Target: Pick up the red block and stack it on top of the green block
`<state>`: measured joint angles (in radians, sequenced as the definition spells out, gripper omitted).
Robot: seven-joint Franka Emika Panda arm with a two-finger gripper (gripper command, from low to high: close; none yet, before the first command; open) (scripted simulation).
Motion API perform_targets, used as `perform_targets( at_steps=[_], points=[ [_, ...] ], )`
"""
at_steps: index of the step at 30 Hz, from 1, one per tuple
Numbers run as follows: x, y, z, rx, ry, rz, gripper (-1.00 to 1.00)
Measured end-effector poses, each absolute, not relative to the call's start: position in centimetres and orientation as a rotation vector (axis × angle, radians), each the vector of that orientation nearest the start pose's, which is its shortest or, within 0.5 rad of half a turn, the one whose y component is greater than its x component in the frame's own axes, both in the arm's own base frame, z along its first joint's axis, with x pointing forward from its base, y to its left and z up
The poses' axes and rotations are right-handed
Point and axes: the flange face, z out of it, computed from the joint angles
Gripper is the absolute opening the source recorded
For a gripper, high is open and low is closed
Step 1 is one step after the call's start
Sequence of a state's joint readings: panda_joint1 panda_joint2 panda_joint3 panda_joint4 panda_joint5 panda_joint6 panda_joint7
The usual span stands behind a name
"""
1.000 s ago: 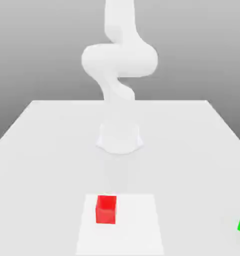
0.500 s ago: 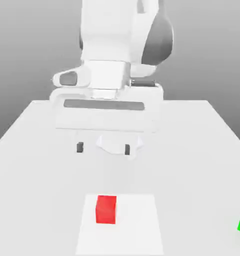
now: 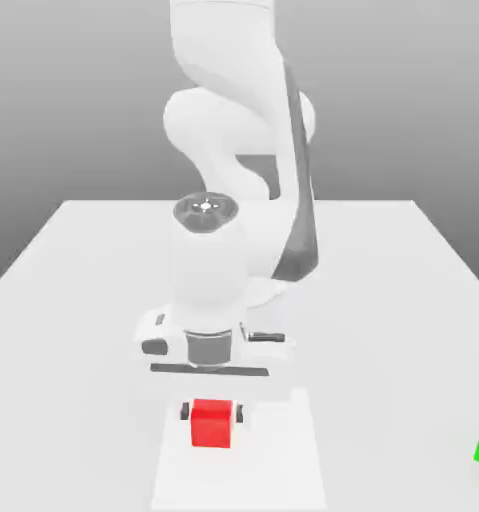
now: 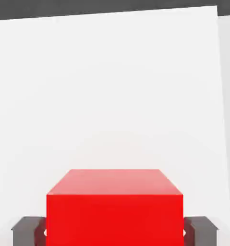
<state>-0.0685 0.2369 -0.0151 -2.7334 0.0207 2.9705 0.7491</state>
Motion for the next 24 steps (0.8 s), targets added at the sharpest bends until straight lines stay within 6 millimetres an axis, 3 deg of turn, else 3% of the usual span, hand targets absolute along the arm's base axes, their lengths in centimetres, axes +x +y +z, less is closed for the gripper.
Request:
perform_targets(
  at_steps=[3,9,11,17,22,24],
  points=[
    [38.7,-3.4,14.7,-2.860,1.299,0.000,-1.00],
    [38.8,-3.4,20.0,-2.860,1.299,0.000,-1.00],
    [40.2,0.4,21.0,-2.947,1.096,0.001,-1.00],
    [44.1,14.6,22.6,-3.133,0.331,0.006,-1.00],
    [43.1,26.9,23.9,-3.134,-0.266,0.006,-1.00],
    [42.1,31.6,23.3,-3.105,-0.482,0.002,-1.00]
  ],
)
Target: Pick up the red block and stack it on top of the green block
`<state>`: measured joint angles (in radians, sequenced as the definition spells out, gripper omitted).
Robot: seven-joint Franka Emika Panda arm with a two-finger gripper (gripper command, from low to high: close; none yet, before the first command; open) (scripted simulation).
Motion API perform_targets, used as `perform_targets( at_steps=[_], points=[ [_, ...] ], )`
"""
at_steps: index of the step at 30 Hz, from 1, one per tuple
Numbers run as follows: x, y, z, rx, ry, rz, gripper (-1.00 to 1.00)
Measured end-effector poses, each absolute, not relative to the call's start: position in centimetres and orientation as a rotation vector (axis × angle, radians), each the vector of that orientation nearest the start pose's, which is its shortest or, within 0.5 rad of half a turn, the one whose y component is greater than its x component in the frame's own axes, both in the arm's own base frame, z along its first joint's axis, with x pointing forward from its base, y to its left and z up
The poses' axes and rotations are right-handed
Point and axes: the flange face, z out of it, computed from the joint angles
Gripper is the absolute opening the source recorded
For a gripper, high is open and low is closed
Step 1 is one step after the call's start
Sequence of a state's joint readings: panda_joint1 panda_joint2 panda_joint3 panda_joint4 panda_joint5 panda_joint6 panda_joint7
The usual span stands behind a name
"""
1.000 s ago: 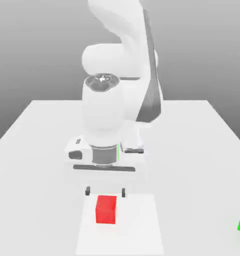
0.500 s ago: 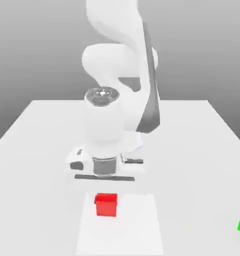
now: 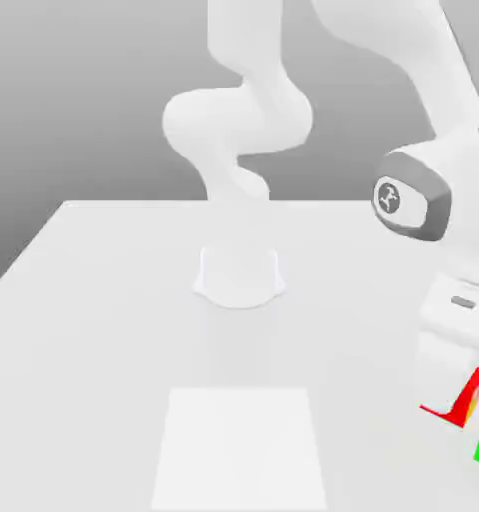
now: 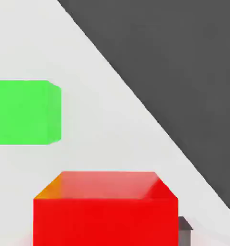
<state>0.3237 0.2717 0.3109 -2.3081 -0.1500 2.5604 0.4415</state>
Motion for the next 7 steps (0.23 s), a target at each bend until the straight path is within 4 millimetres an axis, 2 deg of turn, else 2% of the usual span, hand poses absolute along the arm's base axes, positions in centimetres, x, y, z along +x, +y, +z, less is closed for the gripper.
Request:
perform_targets(
  at_steps=[1,3,4,7],
  points=[
    [41.8,32.7,22.1,-3.097,-0.531,0.002,-1.00],
    [41.5,33.4,19.4,-3.090,-0.569,0.001,-1.00],
    [41.4,33.6,18.5,-3.088,-0.576,0.001,1.00],
    [41.4,33.6,18.5,-3.088,-0.576,0.001,1.00]
  ],
)
